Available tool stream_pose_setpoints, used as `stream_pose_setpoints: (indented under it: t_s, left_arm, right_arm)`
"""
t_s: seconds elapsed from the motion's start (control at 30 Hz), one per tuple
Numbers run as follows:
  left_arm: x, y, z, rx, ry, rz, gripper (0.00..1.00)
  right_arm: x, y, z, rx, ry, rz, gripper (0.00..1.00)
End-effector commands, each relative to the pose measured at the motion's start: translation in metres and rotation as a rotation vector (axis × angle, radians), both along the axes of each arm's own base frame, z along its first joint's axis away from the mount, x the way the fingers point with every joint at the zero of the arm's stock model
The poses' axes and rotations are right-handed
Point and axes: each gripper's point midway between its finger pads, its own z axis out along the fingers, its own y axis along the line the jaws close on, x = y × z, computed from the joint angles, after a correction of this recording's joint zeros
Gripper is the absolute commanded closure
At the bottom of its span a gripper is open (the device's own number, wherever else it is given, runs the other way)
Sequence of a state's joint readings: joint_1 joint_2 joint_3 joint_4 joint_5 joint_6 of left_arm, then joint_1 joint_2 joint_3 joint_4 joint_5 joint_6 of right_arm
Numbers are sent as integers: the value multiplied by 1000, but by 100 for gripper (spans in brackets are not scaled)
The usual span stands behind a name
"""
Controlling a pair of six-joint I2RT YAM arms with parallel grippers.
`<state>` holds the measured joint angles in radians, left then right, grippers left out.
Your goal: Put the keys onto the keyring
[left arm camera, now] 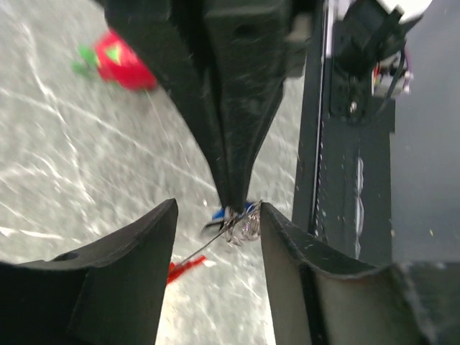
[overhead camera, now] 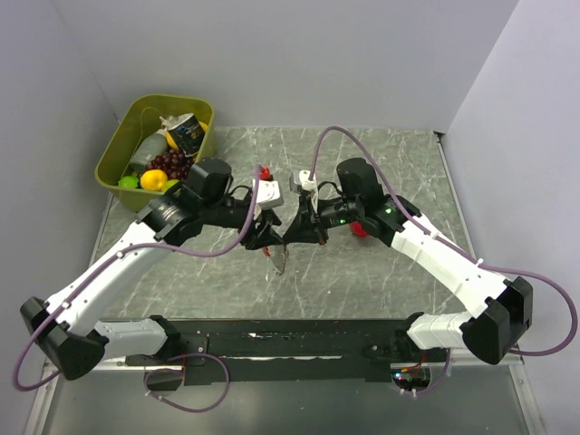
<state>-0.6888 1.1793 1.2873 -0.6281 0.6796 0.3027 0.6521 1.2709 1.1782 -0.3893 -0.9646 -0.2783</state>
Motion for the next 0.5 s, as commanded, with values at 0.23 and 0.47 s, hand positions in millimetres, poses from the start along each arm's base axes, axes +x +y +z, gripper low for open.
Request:
stream_pose_setpoints:
  t_s: [0.23,0.47]
  left_arm:
    - [8,0,-2,46,-3,23,69]
    - [11,0,9,16,-30,41,56]
  right_arm:
    - [-2,-3,11,19,-53,8,100]
    - [-2,-3,7,10,-47,6,100]
